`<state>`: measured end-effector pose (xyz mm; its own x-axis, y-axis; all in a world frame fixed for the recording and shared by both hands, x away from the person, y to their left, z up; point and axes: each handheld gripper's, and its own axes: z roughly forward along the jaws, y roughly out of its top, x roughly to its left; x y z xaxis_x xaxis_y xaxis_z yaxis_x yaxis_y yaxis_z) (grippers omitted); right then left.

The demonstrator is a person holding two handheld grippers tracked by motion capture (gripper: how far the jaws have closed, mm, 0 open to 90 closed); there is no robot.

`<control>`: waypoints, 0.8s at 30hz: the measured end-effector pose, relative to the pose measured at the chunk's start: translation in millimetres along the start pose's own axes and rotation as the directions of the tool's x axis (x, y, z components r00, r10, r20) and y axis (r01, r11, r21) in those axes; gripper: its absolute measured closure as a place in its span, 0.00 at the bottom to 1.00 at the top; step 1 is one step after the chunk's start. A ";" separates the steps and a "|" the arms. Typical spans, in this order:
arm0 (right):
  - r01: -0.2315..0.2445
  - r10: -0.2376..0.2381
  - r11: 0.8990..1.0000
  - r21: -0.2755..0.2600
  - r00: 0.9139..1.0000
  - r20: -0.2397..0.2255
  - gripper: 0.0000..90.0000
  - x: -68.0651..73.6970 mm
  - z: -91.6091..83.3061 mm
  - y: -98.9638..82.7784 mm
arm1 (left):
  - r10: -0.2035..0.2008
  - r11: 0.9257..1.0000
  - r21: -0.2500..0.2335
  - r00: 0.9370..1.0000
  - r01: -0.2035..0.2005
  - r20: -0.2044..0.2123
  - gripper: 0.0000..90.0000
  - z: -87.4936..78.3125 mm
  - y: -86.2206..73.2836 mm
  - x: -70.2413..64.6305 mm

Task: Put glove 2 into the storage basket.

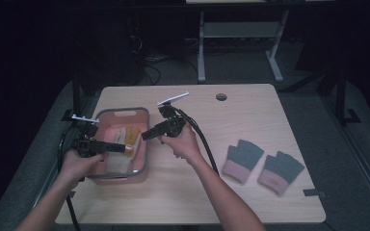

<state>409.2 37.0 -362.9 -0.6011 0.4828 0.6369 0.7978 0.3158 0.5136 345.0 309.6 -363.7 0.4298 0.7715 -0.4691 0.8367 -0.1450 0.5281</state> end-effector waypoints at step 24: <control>-0.057 0.058 0.996 -0.065 0.998 0.019 0.67 -32.6 -52.9 -24.7 | 0.057 0.998 0.033 0.995 -0.060 0.079 0.46 28.9 19.0 -46.3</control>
<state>406.6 -29.8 -365.9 -0.5528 0.5155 0.6548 0.8259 0.2344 0.5128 350.8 253.3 -352.5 0.5021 0.7108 -0.4927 0.8203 -0.2109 0.5316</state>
